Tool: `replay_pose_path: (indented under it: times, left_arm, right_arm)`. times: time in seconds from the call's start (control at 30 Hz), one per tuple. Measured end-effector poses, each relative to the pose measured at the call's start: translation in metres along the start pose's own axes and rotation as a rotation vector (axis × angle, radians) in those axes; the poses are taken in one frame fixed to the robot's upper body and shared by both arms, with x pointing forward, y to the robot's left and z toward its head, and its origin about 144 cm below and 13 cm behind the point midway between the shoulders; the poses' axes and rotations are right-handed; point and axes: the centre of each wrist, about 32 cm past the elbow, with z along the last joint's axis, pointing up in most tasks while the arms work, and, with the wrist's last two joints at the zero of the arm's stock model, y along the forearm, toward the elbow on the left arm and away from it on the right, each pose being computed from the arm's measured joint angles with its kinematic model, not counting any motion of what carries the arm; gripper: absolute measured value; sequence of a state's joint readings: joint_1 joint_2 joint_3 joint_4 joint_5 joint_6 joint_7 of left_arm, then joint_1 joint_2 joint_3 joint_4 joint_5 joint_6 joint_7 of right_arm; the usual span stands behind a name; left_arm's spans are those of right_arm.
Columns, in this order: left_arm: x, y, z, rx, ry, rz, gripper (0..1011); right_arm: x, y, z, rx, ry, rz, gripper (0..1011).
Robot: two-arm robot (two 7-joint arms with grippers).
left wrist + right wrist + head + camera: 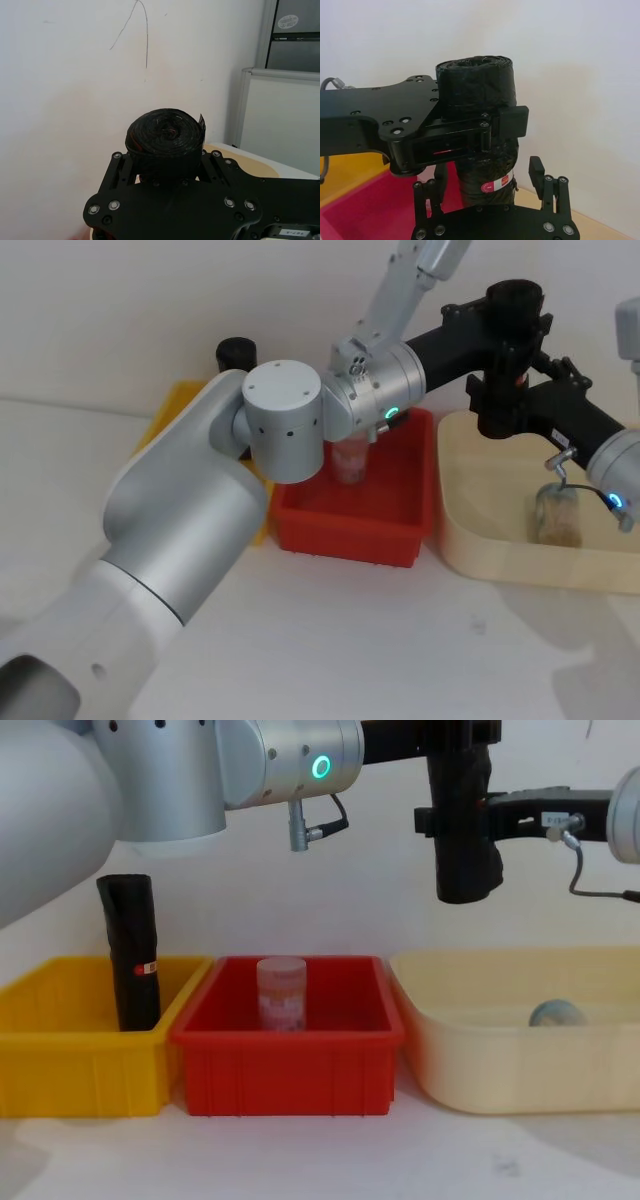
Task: Pick up the garbage bag with the one hand and transfer it to the other hand.
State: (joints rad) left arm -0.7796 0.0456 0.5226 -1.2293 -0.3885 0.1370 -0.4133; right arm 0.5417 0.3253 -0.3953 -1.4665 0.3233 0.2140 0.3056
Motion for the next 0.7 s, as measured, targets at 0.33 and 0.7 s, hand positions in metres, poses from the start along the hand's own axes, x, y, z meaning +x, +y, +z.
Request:
replay_pose_path:
  times: [0.33, 0.7]
  left_arm:
    - [0.0000, 0.0000, 0.0000, 0.000, 0.000, 0.000, 458]
    - [0.0000, 0.0000, 0.0000, 0.000, 0.000, 0.000, 460]
  right_arm:
    - [0.0002, 0.0043, -0.0019, -0.001, -0.005, -0.008, 770]
    - [0.0001, 0.0065, -0.0025, -0.001, -0.008, -0.012, 550]
